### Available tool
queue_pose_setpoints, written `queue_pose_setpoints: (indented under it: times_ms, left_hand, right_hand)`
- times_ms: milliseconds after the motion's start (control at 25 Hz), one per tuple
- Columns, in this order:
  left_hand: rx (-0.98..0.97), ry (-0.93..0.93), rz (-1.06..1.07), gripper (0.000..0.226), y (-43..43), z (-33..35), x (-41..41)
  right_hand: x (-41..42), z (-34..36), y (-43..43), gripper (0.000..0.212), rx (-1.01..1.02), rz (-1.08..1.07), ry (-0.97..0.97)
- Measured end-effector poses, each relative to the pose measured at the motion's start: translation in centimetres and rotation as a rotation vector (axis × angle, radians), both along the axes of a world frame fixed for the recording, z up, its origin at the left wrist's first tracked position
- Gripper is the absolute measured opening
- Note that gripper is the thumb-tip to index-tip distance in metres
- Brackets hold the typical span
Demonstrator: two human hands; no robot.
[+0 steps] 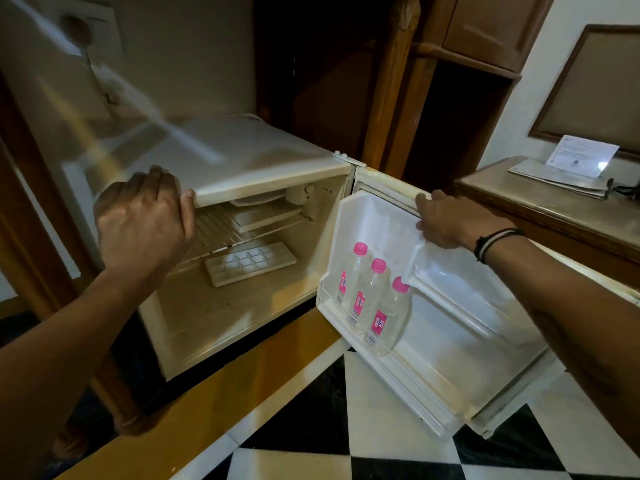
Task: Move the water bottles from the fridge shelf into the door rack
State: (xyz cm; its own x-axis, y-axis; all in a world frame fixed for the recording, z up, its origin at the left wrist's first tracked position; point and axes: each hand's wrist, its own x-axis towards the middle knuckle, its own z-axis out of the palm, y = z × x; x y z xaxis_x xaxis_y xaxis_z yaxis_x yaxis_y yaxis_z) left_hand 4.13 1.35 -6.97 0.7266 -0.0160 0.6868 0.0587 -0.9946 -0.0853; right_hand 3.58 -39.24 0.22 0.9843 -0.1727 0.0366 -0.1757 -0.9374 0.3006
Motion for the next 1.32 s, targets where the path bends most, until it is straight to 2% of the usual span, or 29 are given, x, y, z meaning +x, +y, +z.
queue_pose_setpoints:
  times_ms: [120, 200, 280, 400, 520, 600, 800, 920, 1040, 1120, 1200, 1320]
  left_hand:
    - [0.027, -0.005, -0.01, 0.066, 0.1, 0.2, -0.3]
    - [0.018, -0.023, -0.009, 0.065, -0.1, 0.2, -0.4]
    - [-0.001, -0.02, -0.016, 0.064, -0.1, 0.3, -0.4]
    - [-0.002, 0.017, -0.02, 0.063, -0.1, 0.6, -0.6]
    - [-0.03, 0.036, -0.016, 0.062, -0.3, 1.2, -1.2]
    - [-0.056, 0.119, -0.01, 0.06, -0.4, 1.8, -1.6]
    - [-0.157, 0.295, -0.019, 0.053, 1.3, 4.6, -0.8]
    - [-0.137, 0.585, -0.023, 0.065, 2.4, 8.2, 0.0]
    - [-0.025, 0.605, 0.001, 0.059, 1.4, 8.6, -0.1]
    - [-0.057, 0.509, 0.044, 0.058, -0.1, 6.3, -1.6]
    - [-0.055, 0.461, 0.062, 0.071, -0.5, 5.5, -1.9]
    - [-0.254, 0.617, -0.001, 0.103, -0.9, 8.1, -2.6]
  right_hand:
    - [-0.8, 0.7, -0.1, 0.039, 0.006, 0.108, 0.022]
    - [-1.5, 2.1, 0.7, 0.035, -0.027, 0.136, 0.105]
    - [-2.1, 3.5, 1.7, 0.037, -0.056, 0.173, 0.208]
    - [-3.4, 5.5, 4.0, 0.046, 0.021, 0.26, 0.345]
    - [-3.6, 5.3, 5.8, 0.056, 0.079, 0.325, 0.358]
    - [-3.1, 3.7, 7.5, 0.058, 0.142, 0.402, 0.299]
    - [0.2, -0.3, 12.8, 0.058, 0.364, 0.669, -0.021]
    - [3.3, -2.4, 15.6, 0.058, 0.441, 0.753, -0.165]
    - [6.6, -3.1, 18.5, 0.057, 0.455, 0.747, -0.293]
    - [7.4, -4.0, 20.0, 0.056, 0.415, 0.726, -0.36]
    - [8.2, -3.3, 20.4, 0.057, 0.444, 0.713, -0.318]
    - [6.2, -0.3, 19.7, 0.069, 0.565, 0.642, -0.143]
